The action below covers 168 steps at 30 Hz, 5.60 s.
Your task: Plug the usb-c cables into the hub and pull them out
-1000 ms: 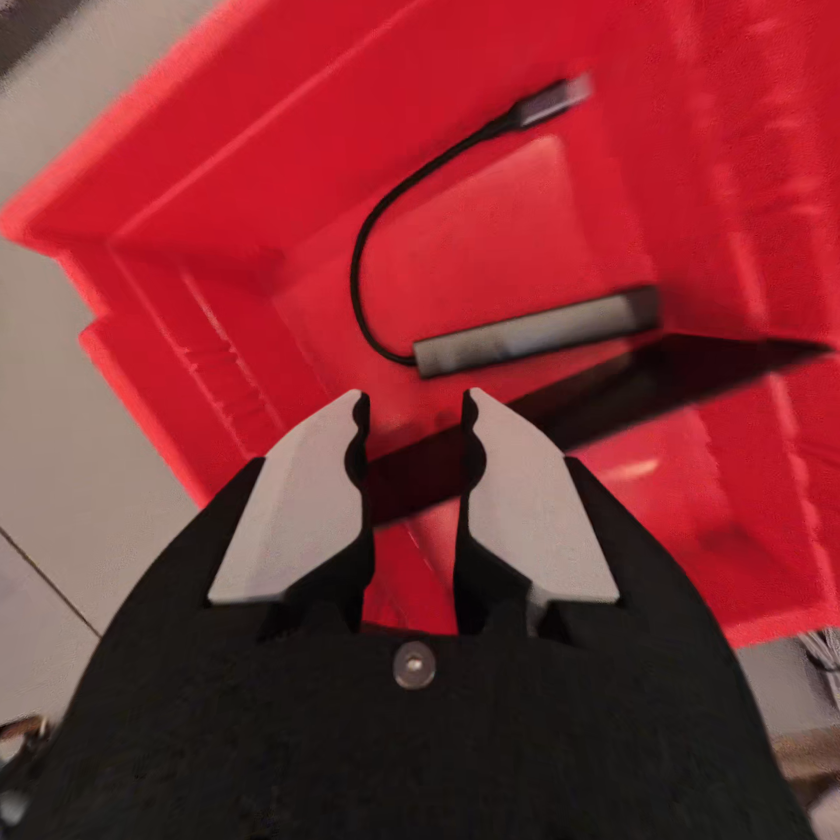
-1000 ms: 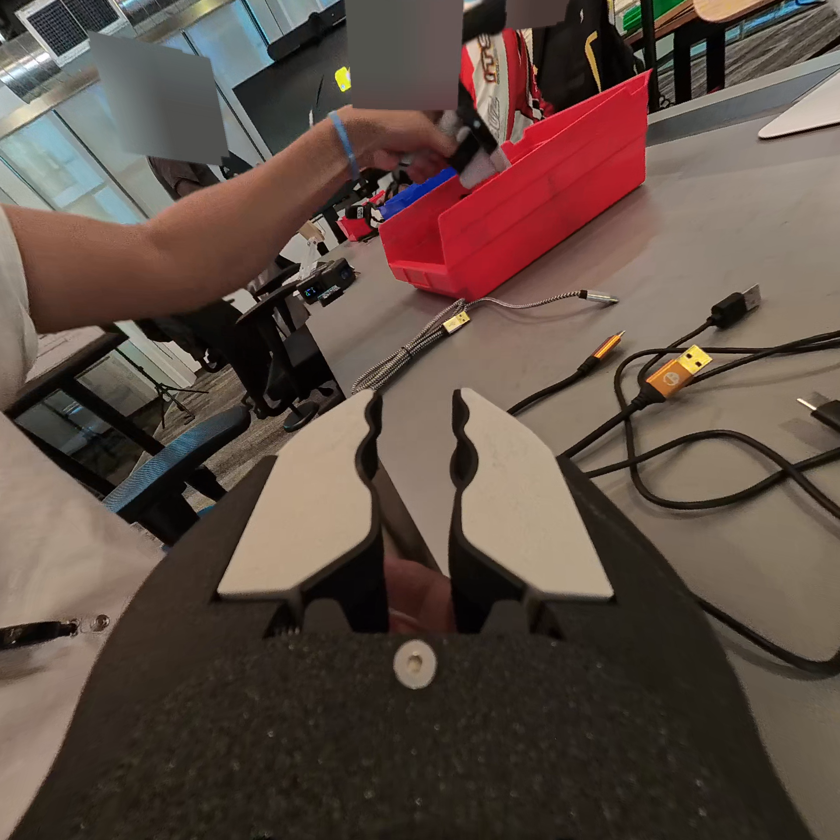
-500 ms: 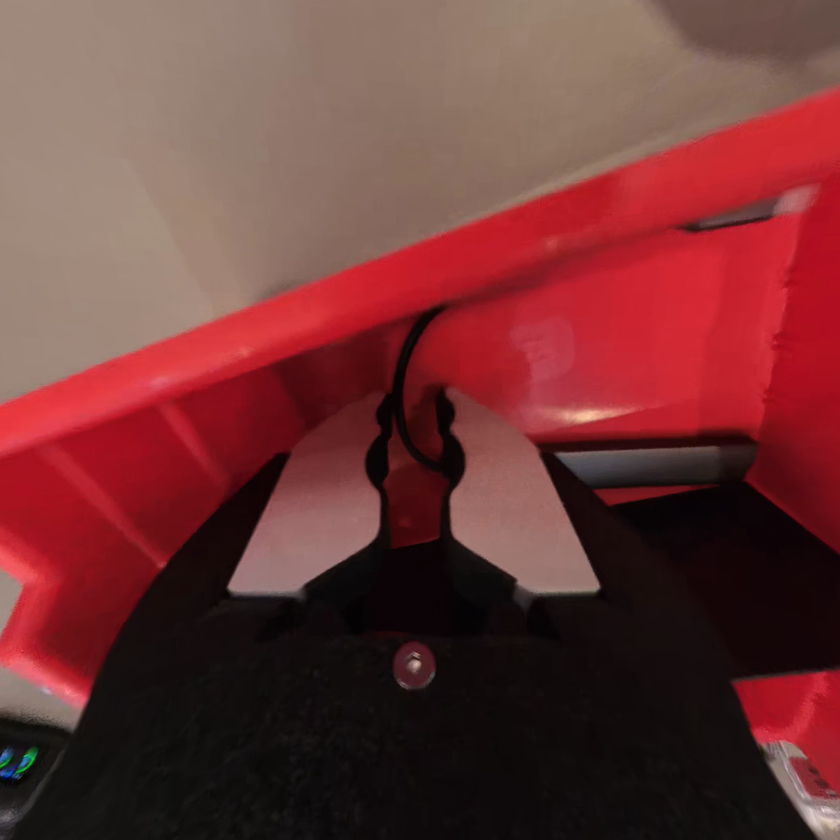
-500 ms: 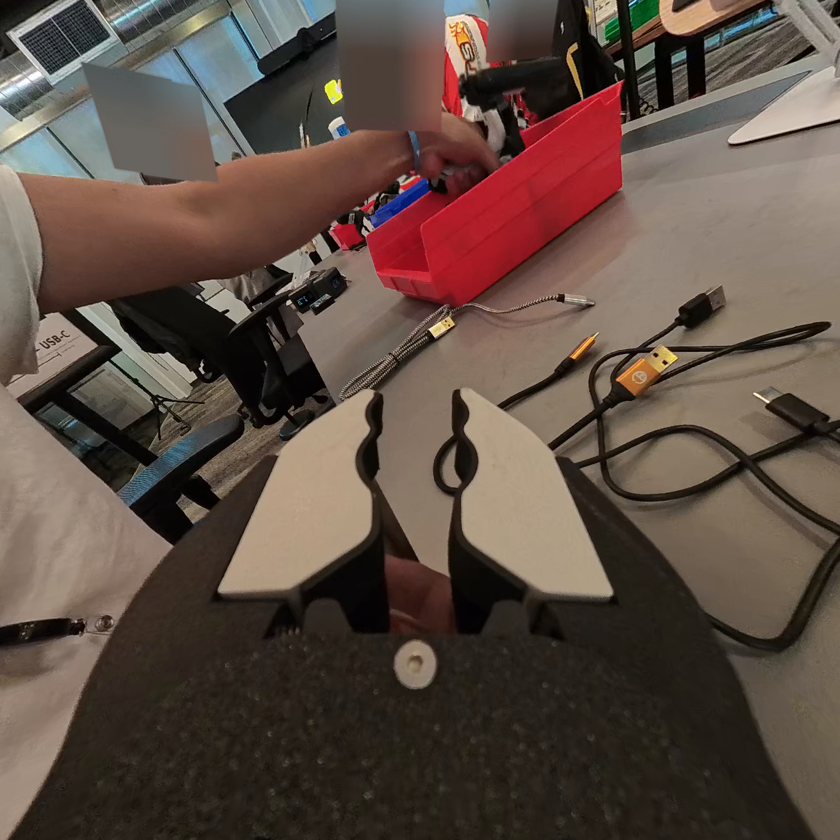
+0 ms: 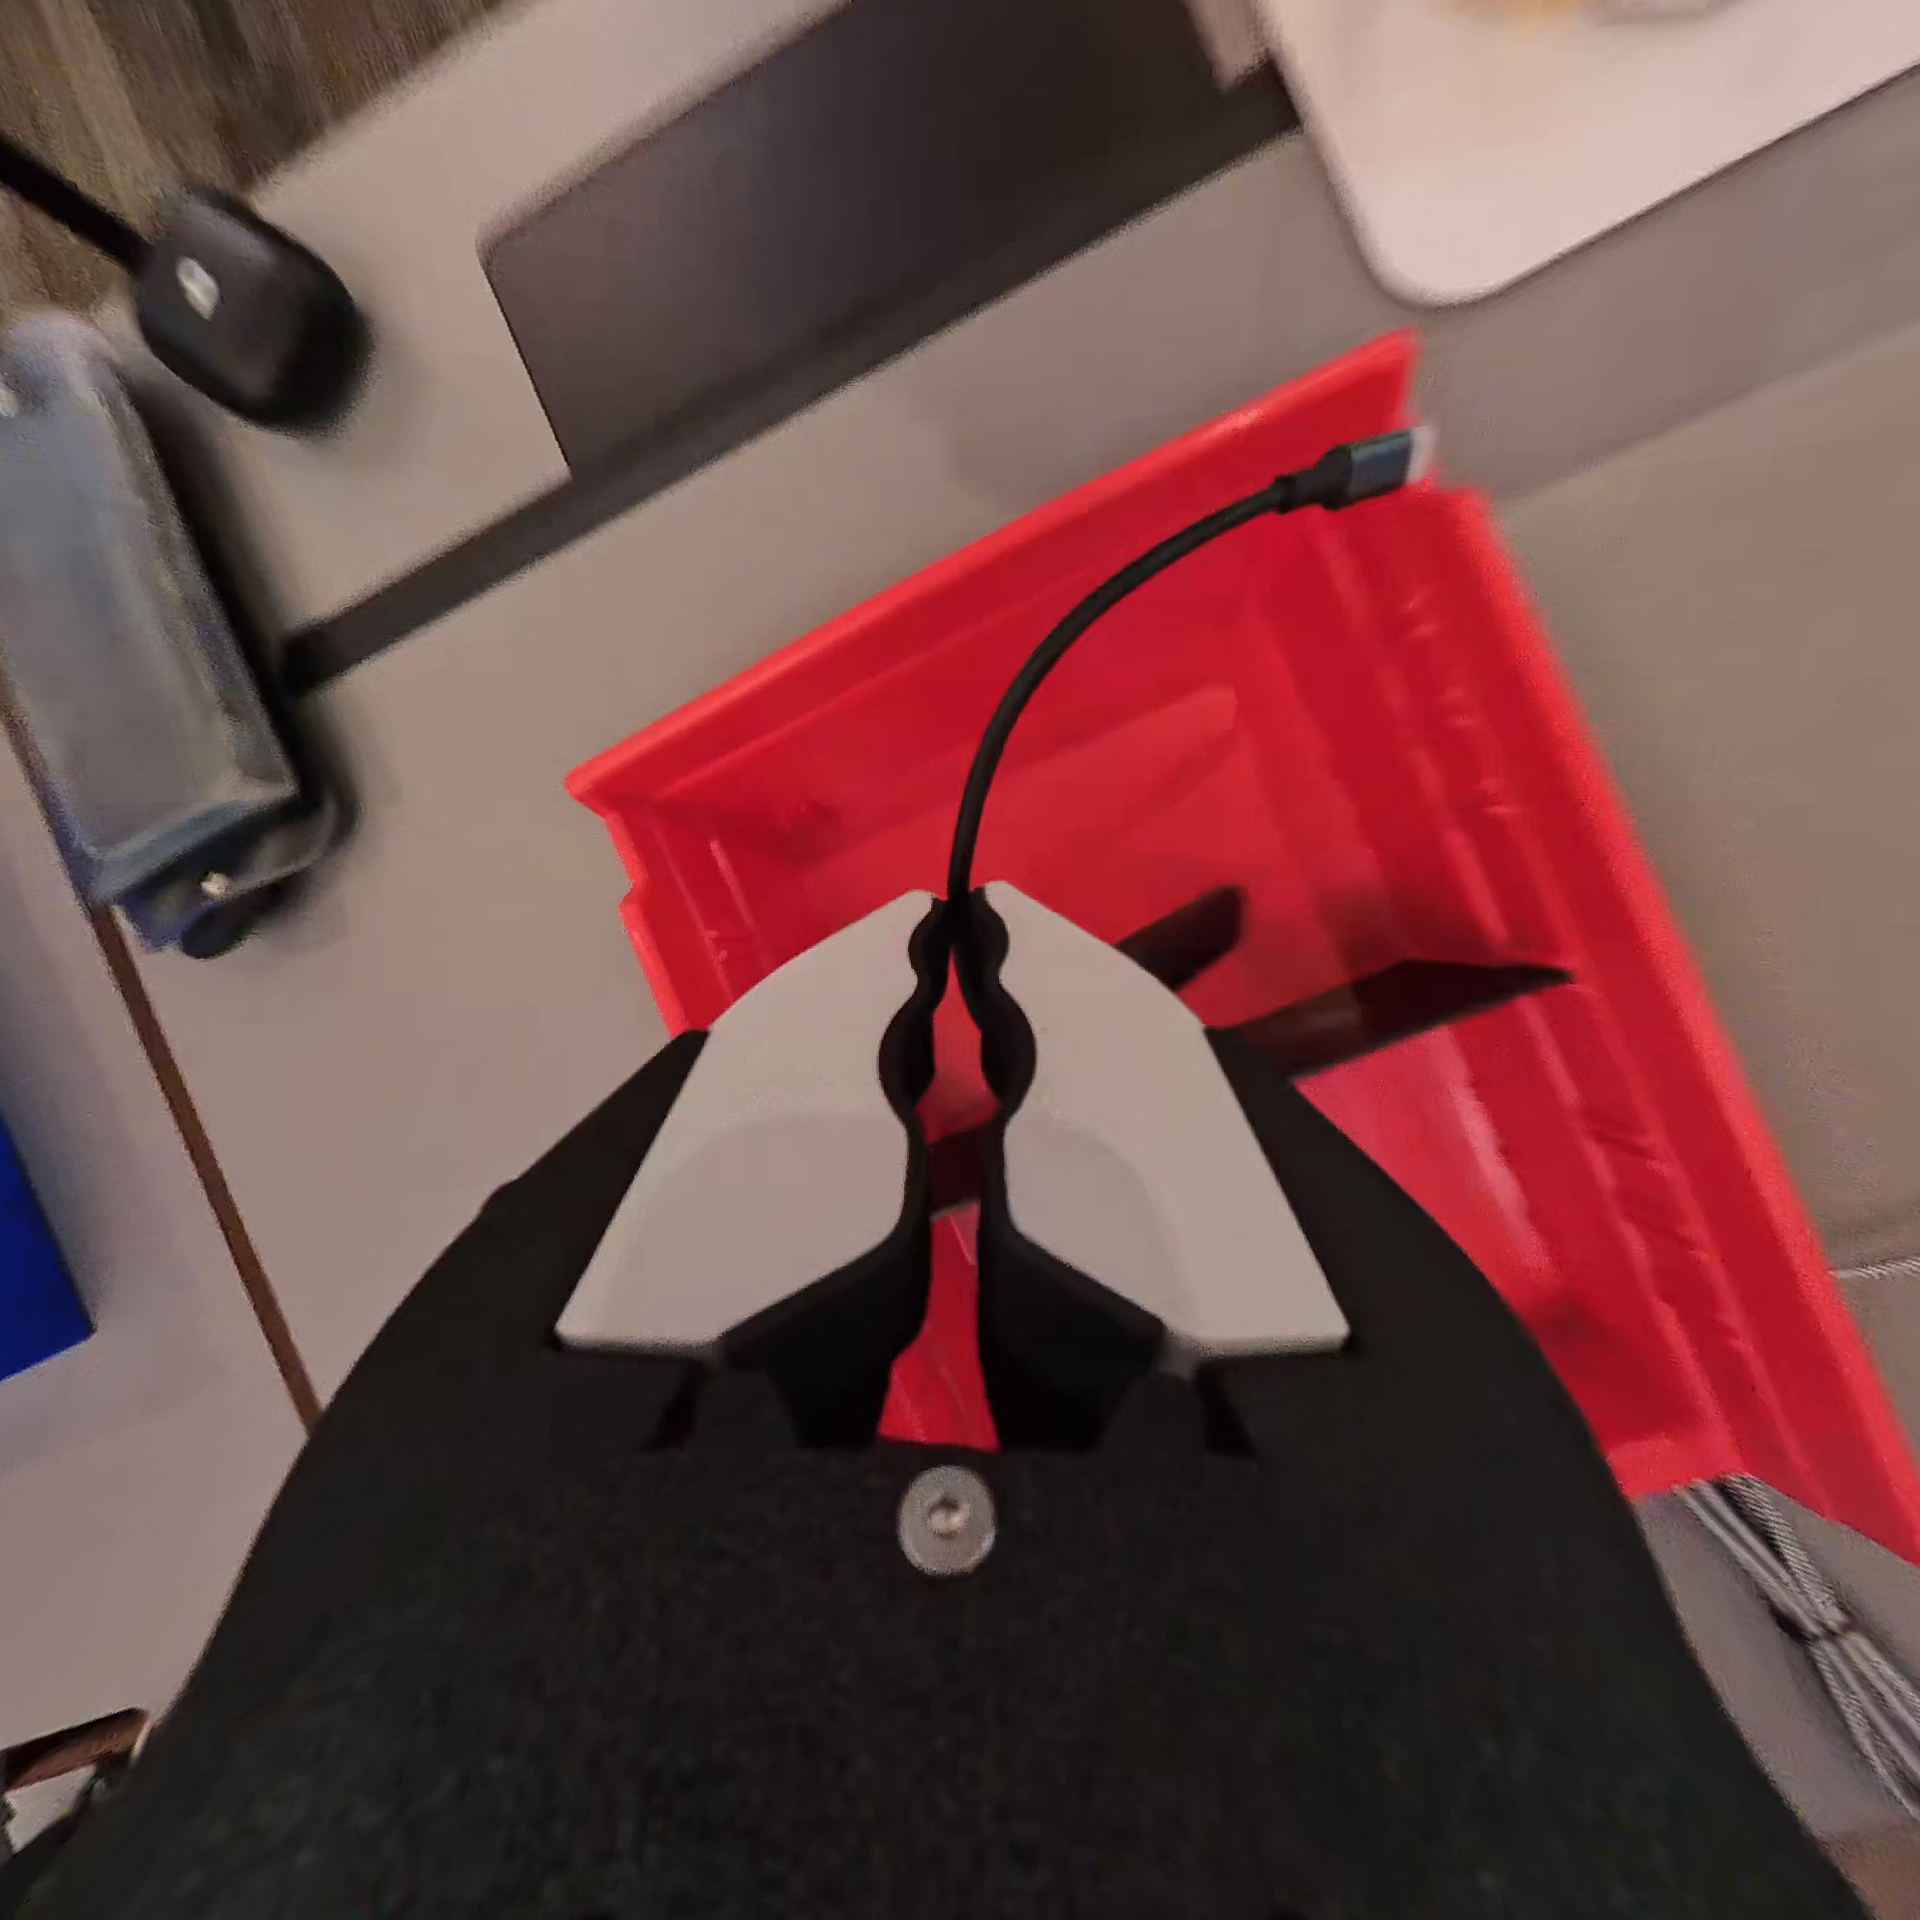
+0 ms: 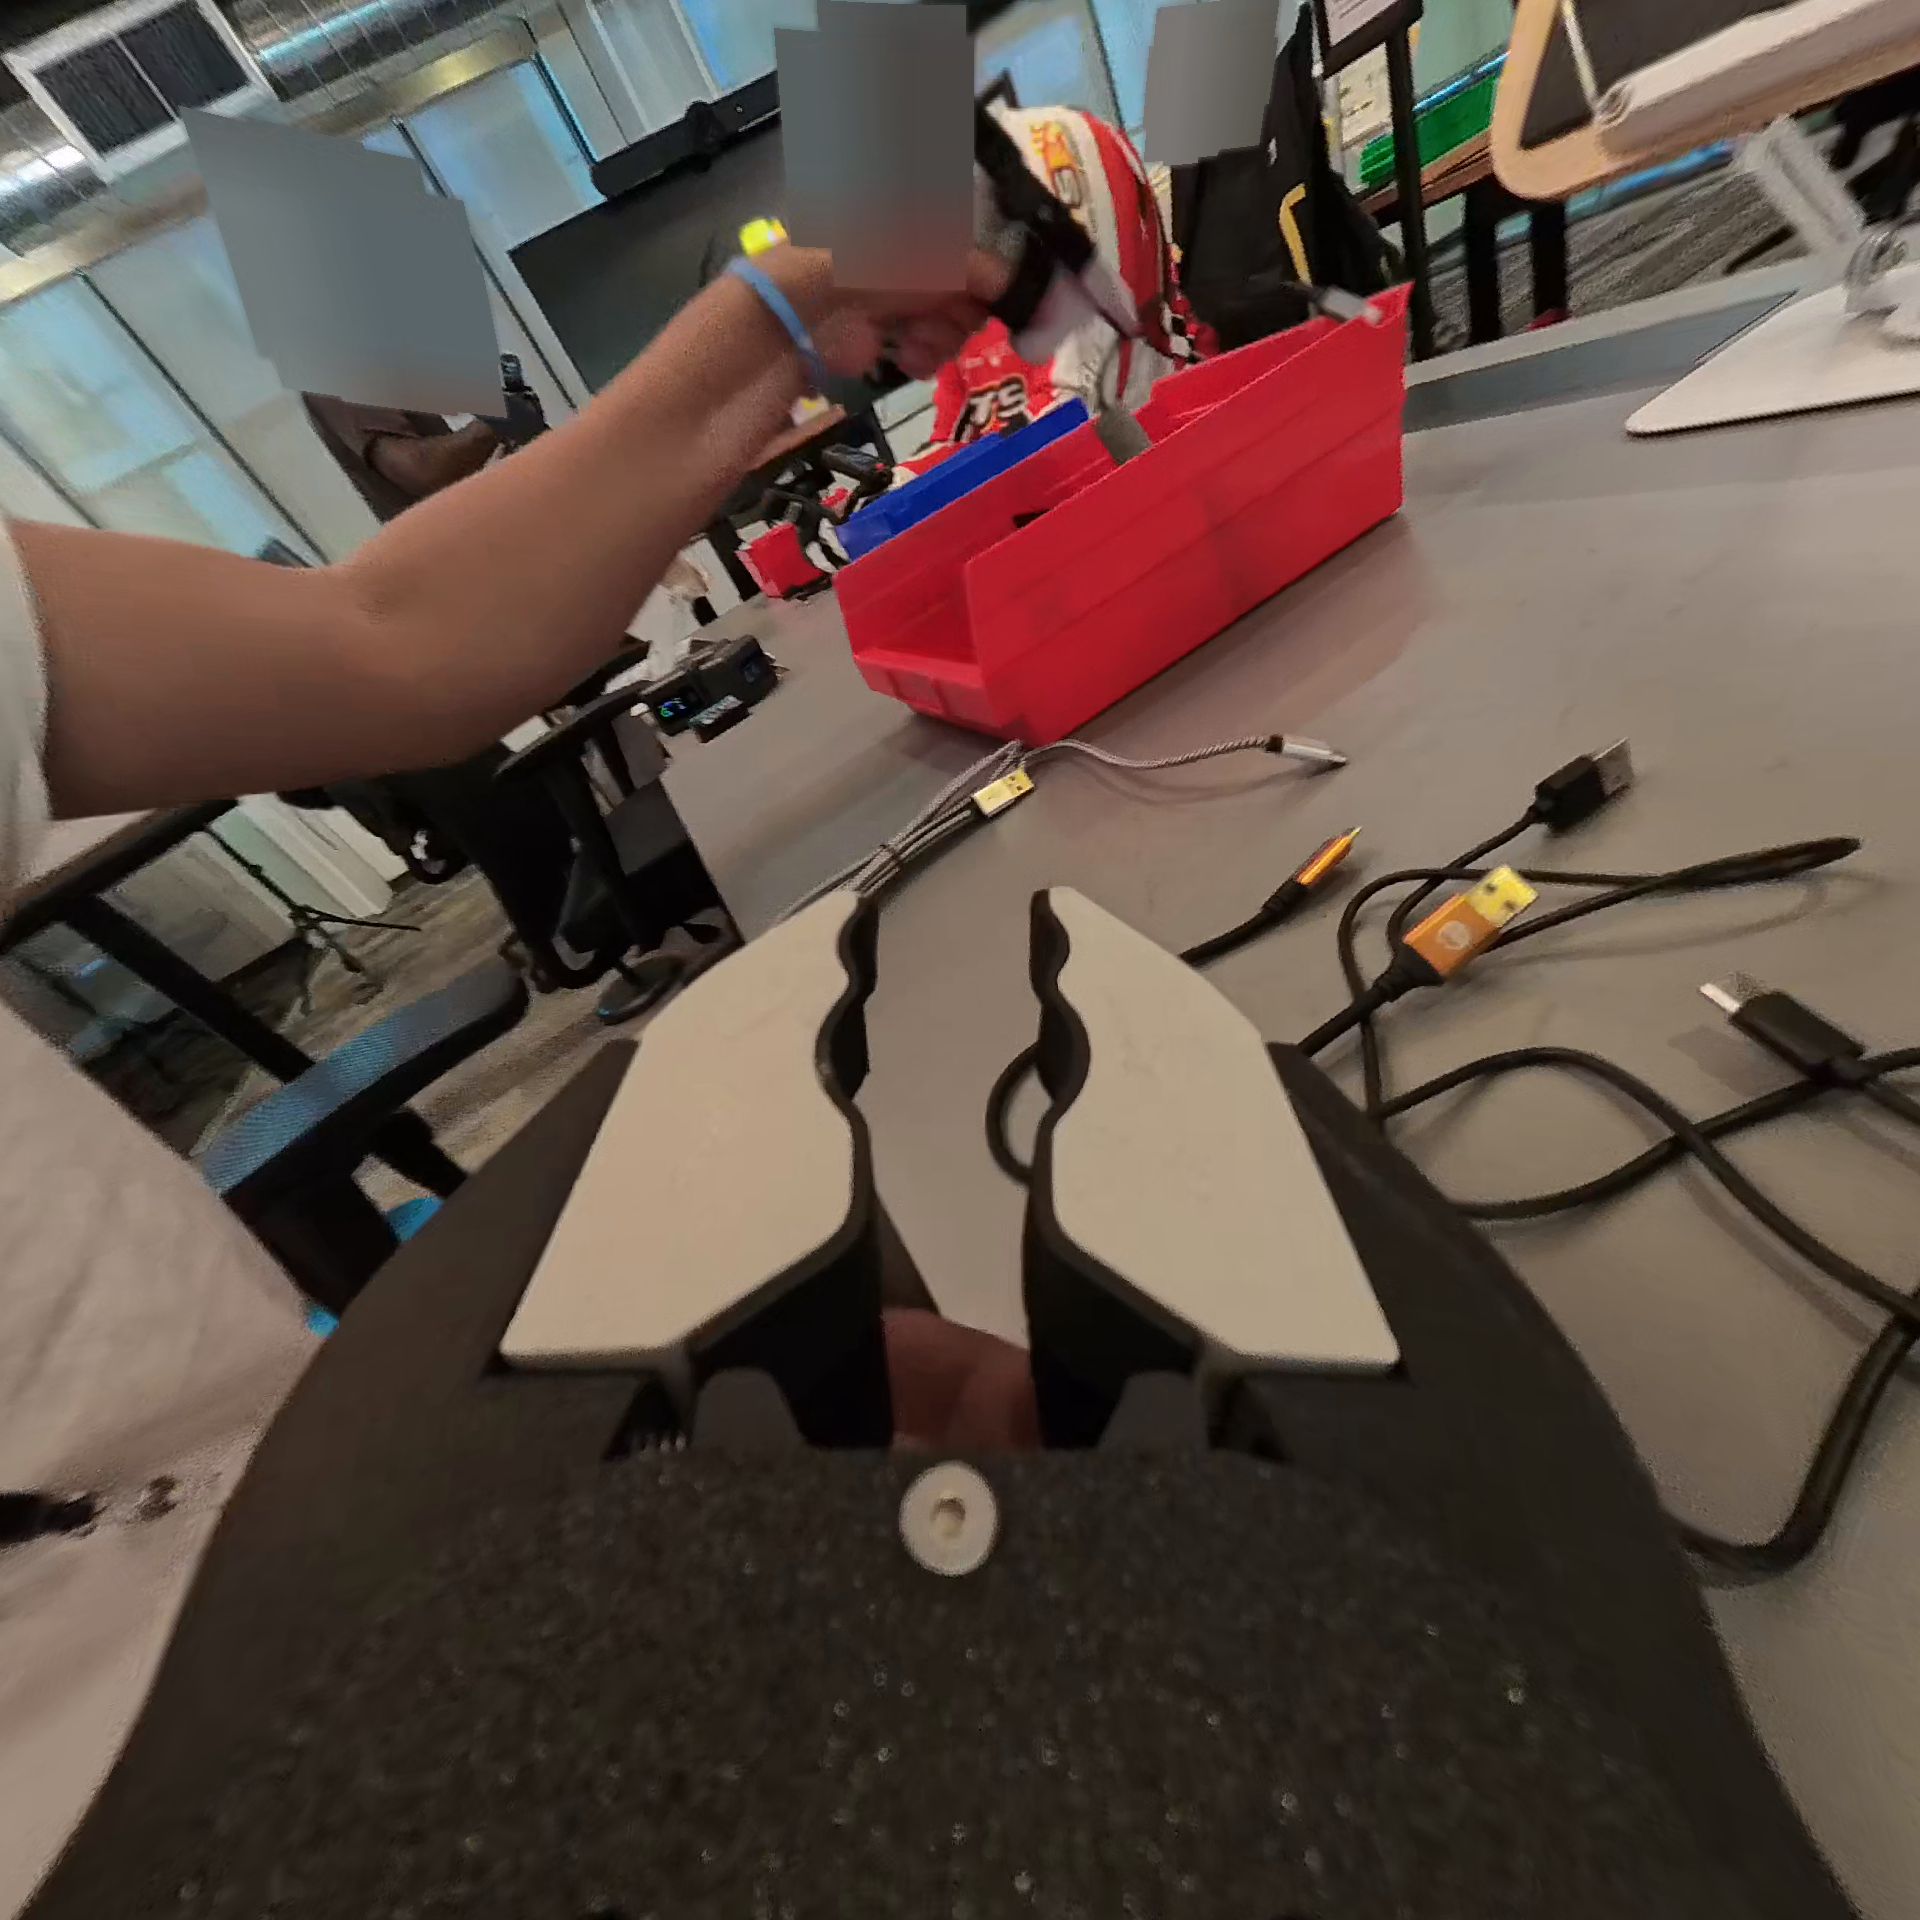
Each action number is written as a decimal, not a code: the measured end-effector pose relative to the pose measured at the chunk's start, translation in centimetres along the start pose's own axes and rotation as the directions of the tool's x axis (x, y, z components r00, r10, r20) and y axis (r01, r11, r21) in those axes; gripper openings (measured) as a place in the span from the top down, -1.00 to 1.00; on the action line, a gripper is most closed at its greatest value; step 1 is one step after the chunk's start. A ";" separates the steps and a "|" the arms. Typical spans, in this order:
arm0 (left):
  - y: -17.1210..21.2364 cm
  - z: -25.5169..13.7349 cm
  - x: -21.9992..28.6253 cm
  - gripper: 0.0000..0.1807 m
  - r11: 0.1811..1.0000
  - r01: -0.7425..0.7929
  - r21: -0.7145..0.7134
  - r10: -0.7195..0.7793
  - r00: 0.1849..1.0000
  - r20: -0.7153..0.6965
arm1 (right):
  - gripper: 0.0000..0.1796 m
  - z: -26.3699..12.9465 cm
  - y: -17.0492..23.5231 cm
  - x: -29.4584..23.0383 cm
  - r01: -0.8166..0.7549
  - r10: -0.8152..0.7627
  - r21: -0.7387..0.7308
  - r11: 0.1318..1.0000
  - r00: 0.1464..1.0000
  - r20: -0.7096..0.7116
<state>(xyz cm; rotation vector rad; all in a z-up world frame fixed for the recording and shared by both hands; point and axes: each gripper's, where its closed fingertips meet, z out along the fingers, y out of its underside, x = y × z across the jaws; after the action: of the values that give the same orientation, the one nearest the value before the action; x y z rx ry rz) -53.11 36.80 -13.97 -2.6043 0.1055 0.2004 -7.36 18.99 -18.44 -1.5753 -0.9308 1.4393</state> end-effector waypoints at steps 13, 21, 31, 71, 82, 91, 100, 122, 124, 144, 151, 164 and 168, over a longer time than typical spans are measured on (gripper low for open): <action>-6.7 -21.0 15.2 0.97 0.844 -0.164 0.510 0.281 0.946 -0.161 | 0.60 9.2 -11.0 0.0 0.656 -0.644 -0.055 0.753 0.716 -0.270; -3.0 -27.1 26.8 0.98 0.683 0.019 0.731 0.469 0.755 -0.458 | 0.37 9.7 -13.2 -2.2 -0.085 0.013 0.390 0.917 0.983 0.184; -0.4 -24.5 30.4 0.98 0.703 0.163 0.693 0.425 0.685 -0.592 | 0.77 6.0 -12.6 -7.0 0.060 -0.237 0.498 0.865 0.924 0.299; 3.5 -15.9 32.4 0.49 0.860 0.473 0.189 0.093 0.219 -0.971 | 0.74 7.5 -7.5 -0.8 0.450 -0.445 0.144 0.882 0.893 -0.065; 6.6 -14.6 35.1 0.75 0.822 0.527 0.214 0.206 0.076 -0.976 | 0.73 8.4 -4.9 -0.8 0.064 -0.074 0.052 0.997 0.976 0.206; 6.4 -12.9 35.3 0.75 0.778 0.627 0.037 0.085 -0.047 -0.995 | 0.55 7.9 -4.7 0.9 0.742 -0.740 -0.025 0.670 0.665 -0.100; 6.3 -13.1 36.7 0.75 0.753 0.648 0.119 0.138 0.021 -0.990 | 0.77 8.5 -6.4 1.6 0.894 -0.897 -0.072 0.441 0.436 -0.077; 5.5 -12.4 33.9 0.75 0.721 0.678 0.144 0.170 0.028 -0.985 | 0.86 11.7 -7.4 2.5 0.939 -0.939 -0.041 0.342 0.343 0.019; 5.5 -12.3 33.4 0.75 0.717 0.680 0.154 0.169 0.044 -0.985 | 0.86 11.7 -7.2 2.7 0.940 -0.940 -0.052 0.338 0.340 0.023; 5.0 -11.1 30.4 0.68 0.677 0.675 0.294 0.129 0.283 -0.950 | 0.90 12.5 -11.9 8.0 0.963 -0.983 -0.237 0.125 0.089 -0.157; 12.5 -9.1 30.1 0.68 0.776 0.410 0.479 0.058 0.711 -0.701 | 0.90 16.8 -13.0 16.1 0.939 -0.951 -0.277 0.202 0.121 -0.284; 10.3 0.2 32.3 0.54 0.929 0.127 0.346 0.024 0.916 -0.400 | 0.90 17.4 -8.9 18.2 0.962 -0.959 -0.217 0.167 0.107 -0.264; 8.8 1.1 31.3 0.56 0.938 0.127 0.322 -0.001 0.931 -0.365 | 0.90 17.4 -9.1 18.2 0.961 -0.954 -0.191 0.202 0.149 -0.260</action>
<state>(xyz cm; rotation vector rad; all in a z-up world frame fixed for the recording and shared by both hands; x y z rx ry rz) -23.34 28.65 -24.38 -2.2626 0.1662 -0.3002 -23.17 40.57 -18.50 -0.7234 -1.3250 0.1825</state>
